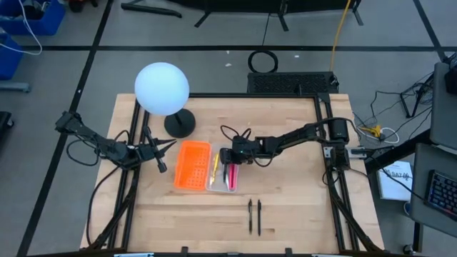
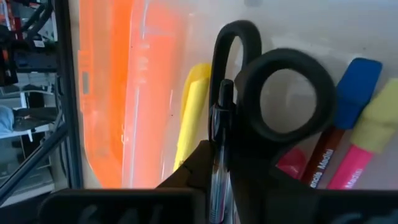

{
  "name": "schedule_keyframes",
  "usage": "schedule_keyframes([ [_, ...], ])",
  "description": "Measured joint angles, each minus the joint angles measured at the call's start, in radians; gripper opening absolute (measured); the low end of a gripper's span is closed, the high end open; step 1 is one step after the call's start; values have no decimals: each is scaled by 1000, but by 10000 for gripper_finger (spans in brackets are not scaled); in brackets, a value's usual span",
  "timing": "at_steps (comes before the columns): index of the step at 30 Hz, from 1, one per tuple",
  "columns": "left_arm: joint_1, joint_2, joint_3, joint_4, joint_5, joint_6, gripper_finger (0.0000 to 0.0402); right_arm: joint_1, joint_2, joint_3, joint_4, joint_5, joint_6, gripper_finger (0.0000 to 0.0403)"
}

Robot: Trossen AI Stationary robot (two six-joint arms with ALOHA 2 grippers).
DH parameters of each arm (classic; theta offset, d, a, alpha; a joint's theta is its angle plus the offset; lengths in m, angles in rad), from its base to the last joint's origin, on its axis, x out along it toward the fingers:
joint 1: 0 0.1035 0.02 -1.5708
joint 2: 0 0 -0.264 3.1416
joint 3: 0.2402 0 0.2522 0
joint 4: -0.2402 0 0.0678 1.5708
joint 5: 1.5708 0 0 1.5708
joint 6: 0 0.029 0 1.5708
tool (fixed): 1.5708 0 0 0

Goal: Pick & place school supplies into a supply box
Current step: Put the right black pen into the supply box

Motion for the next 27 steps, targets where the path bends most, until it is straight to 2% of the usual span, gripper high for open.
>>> schedule_keyframes([
  [14, 0, 0, 0, 0, 4, 10, 35, 0, -3, 0, 27, -1, -14, 105],
  [20, 0, 0, 0, 0, 8, 11, 35, 0, -37, -1, 43, 3, -38, 111],
  [27, 0, 0, 0, -7, 8, 21, 35, 3, -159, -1, 28, 8, -111, 111],
])
